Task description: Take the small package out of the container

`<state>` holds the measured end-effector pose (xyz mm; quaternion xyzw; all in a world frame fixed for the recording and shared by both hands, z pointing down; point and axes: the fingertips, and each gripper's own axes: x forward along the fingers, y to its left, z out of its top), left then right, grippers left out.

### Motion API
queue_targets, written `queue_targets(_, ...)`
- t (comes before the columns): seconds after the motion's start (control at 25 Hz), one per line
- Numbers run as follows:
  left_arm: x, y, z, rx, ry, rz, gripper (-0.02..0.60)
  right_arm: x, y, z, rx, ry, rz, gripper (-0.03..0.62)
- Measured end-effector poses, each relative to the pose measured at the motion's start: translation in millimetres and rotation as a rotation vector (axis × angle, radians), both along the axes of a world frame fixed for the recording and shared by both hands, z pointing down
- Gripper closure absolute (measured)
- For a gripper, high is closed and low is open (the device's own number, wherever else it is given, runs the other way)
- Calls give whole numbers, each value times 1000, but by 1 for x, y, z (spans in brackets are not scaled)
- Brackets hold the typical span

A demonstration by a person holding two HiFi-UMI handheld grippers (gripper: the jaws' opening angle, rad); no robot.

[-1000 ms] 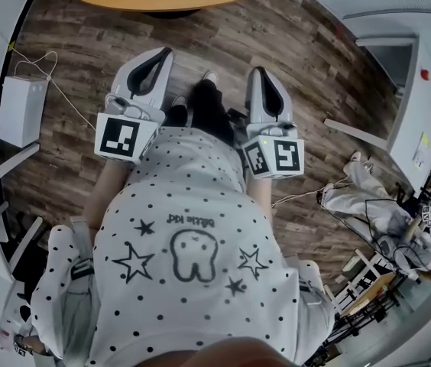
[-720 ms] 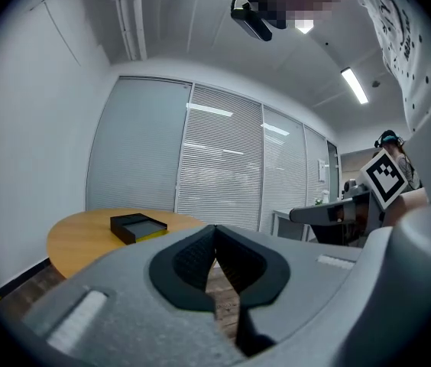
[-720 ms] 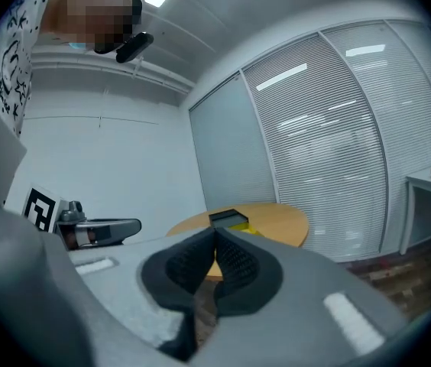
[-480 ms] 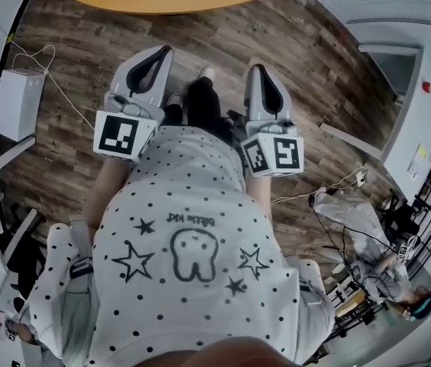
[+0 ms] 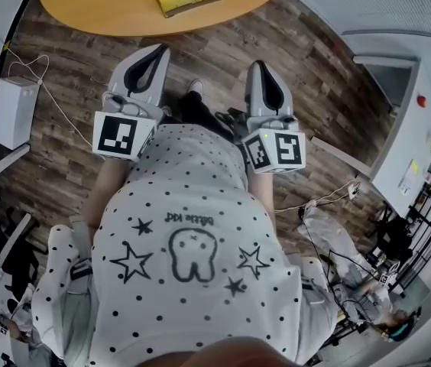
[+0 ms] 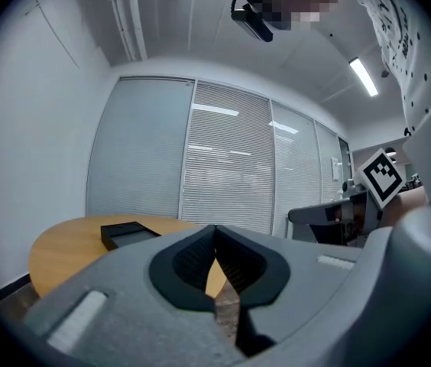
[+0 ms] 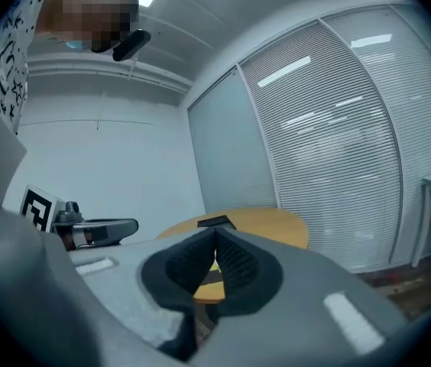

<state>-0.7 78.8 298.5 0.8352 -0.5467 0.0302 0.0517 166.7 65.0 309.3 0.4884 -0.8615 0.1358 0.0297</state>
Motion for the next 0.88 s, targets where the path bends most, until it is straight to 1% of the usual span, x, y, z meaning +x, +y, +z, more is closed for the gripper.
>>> queue_targets(0.32, 23, -37, -2, 18, -6, -38, 574, 20, -44, 2, 2, -17, -43, 589)
queue_targets(0.72, 43, -67, 0, 25, -25, -80, 574, 44, -81, 11, -9, -28, -72, 589)
queue_targets(0.88, 48, -73, 0, 22, -14, -103, 574, 52, -89, 15, -22, -35, -87, 589)
